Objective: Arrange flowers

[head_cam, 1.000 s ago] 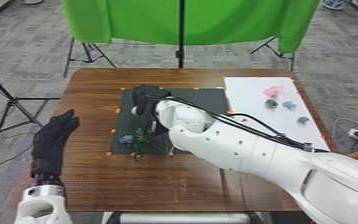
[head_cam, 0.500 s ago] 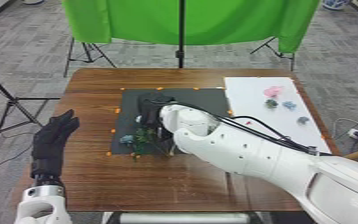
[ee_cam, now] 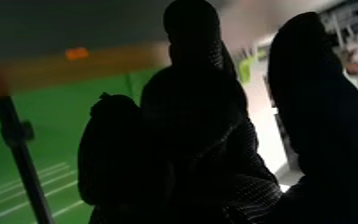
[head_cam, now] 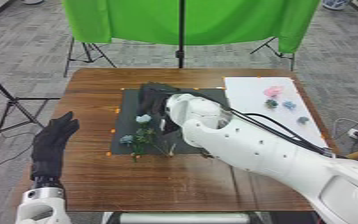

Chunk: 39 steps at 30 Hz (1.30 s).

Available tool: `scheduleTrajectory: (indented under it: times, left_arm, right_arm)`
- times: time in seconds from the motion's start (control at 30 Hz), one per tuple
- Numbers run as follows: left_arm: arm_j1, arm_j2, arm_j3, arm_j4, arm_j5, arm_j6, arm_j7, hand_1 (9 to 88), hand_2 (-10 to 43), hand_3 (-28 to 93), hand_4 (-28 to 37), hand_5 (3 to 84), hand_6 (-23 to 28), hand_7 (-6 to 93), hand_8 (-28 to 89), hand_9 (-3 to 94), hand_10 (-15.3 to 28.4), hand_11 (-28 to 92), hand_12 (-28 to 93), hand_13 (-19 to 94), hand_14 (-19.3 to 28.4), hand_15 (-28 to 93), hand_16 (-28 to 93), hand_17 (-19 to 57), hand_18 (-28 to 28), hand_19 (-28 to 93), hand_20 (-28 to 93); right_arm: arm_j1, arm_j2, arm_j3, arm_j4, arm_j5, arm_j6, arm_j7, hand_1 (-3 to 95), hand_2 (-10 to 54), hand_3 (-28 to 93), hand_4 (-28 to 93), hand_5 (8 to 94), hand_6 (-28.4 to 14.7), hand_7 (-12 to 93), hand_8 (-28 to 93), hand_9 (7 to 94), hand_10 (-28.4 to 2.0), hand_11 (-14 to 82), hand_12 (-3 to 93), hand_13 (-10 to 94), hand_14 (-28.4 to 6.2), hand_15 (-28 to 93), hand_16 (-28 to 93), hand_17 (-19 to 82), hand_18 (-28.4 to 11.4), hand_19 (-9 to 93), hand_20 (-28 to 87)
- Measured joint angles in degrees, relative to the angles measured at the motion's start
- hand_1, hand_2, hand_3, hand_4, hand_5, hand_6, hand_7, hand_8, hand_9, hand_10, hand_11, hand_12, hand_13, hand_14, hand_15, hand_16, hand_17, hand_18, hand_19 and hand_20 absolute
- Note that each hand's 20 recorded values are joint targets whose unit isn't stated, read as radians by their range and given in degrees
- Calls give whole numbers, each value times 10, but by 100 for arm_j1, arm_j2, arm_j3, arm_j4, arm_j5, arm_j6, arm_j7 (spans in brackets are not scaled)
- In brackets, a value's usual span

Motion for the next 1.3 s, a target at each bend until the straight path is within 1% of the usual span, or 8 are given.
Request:
scheduleTrajectory:
  times: [0.13,0.27,0.37,0.57,0.73,0.9,1.13,1.3]
  left_arm:
    - [37,-36,-19,-7,1,0,-9,206,129,634,-283,473,55,92,-60,436,137,168,122,321,158,201,-7,58,122,96,200]
    - [84,-48,-62,-19,2,0,-23,207,127,635,-283,472,53,95,-60,436,136,169,123,322,158,199,-7,59,122,96,199]
    - [123,-59,-92,-40,2,1,-34,207,127,634,-283,472,53,96,-61,436,136,169,122,321,159,198,-6,58,122,96,199]
    - [171,-67,-111,-57,5,1,-56,207,127,635,-283,471,54,96,-61,436,136,171,122,321,159,197,-5,58,121,95,199]
    - [170,-68,-111,-57,9,0,-87,208,128,634,-283,471,52,97,-62,437,136,172,122,321,159,197,-5,58,122,96,199]
    - [162,-68,-112,-57,10,-2,-109,209,128,632,-283,471,52,99,-62,437,136,172,121,321,159,198,-5,58,122,97,199]
    - [153,-68,-107,-57,17,-20,-138,207,127,635,-283,470,53,98,-62,437,136,172,121,321,159,197,-5,57,122,96,198]
    - [162,-68,-107,-59,18,-24,-138,208,127,636,-283,471,53,99,-63,436,136,172,121,321,159,197,-5,57,123,97,198]
  right_arm:
    - [-376,569,687,-1193,-106,118,142,374,-95,625,-166,613,-20,117,-72,746,-156,209,244,869,-57,542,355,590,-136,932,551]
    - [-957,1315,1698,-2253,-359,132,431,359,-95,614,-148,504,-30,66,-52,649,-182,167,254,830,-76,556,350,569,-147,932,547]
    - [-1489,1924,2602,-2620,-382,74,770,347,-95,605,-141,444,-42,46,-46,578,-199,133,248,790,-92,583,352,561,-152,932,547]
    - [-2813,3054,4327,-2502,-610,-80,1610,336,-95,591,-133,418,-63,25,-36,536,-215,101,242,769,-102,595,340,547,-160,932,535]
    - [-3714,3390,5313,-1895,-710,-341,1979,339,-95,584,-133,445,-60,37,-38,561,-209,107,239,775,-101,602,328,554,-154,932,521]
    - [-3928,3411,5144,-1339,-706,-296,2068,342,-95,581,-132,474,-55,48,-42,600,-199,120,234,801,-91,606,322,577,-145,932,520]
    - [-4042,3261,4808,-1108,-702,-196,2153,358,-95,589,-132,501,-37,68,-49,658,-187,142,223,833,-76,600,319,603,-129,932,509]
    - [-4170,3209,4685,-1054,-798,-33,2187,498,-95,607,-163,615,-18,142,-67,765,-150,189,237,879,-49,584,325,646,-97,932,493]
